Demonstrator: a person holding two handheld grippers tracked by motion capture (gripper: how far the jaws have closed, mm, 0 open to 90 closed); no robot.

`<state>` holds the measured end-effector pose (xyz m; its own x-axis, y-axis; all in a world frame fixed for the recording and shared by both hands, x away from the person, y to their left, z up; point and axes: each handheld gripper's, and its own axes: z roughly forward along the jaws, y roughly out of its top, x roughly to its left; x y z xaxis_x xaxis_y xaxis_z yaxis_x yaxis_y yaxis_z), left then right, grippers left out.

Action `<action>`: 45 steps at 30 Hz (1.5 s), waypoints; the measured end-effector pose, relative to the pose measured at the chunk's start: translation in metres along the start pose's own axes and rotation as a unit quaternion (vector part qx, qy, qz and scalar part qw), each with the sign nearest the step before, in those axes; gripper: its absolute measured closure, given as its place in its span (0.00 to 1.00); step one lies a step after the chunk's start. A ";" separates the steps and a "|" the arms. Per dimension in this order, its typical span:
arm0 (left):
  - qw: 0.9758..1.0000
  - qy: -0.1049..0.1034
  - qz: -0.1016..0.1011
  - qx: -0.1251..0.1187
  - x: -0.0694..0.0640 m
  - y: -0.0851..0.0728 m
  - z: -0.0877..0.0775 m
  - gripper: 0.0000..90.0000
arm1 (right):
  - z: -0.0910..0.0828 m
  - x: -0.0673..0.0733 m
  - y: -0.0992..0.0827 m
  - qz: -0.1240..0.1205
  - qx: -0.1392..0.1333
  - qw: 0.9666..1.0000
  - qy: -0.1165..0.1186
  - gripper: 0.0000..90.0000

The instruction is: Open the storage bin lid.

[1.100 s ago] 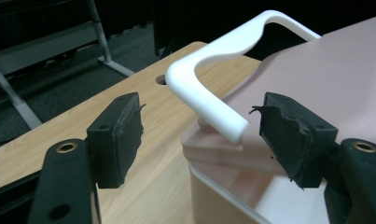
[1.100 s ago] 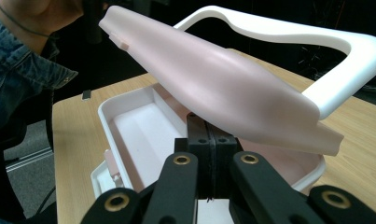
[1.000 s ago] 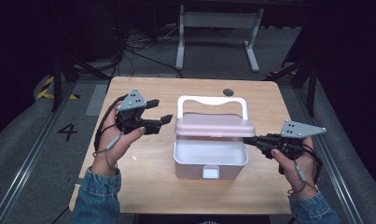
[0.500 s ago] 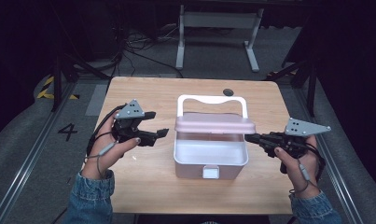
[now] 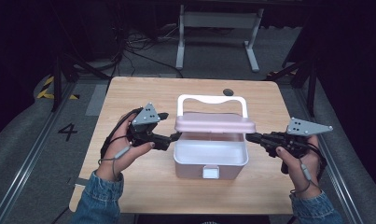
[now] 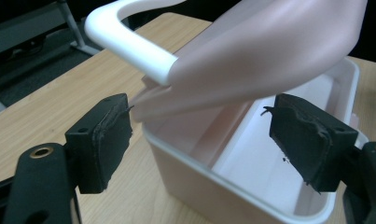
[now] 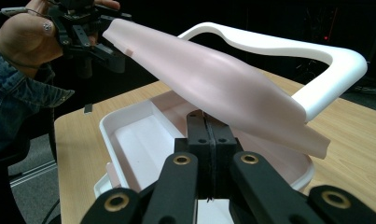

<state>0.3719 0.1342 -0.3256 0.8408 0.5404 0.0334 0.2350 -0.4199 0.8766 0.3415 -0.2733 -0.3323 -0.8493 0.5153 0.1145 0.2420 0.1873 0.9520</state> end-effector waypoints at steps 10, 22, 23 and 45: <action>1.000 0.000 0.013 -0.020 -0.008 0.005 0.014 0.21 | -0.001 -0.002 0.001 0.004 -0.005 1.000 0.003 1.00; 0.998 0.021 0.018 -0.057 -0.008 0.010 0.024 0.20 | -0.001 -0.002 0.005 -0.008 -0.010 1.000 -0.015 1.00; 0.998 0.024 0.018 -0.061 -0.008 0.011 0.024 0.21 | -0.001 -0.002 0.006 -0.007 -0.010 1.000 -0.015 1.00; 0.994 0.025 0.011 -0.110 -0.002 0.018 0.032 0.58 | -0.014 -0.004 -0.001 -0.014 0.005 0.999 -0.047 0.88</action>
<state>0.3901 0.1023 -0.3251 0.8177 0.5709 0.0735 0.0989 -0.2652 0.9591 0.3378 -0.2876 -0.3299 -0.8082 0.5859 0.0596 0.2231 0.2109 0.9517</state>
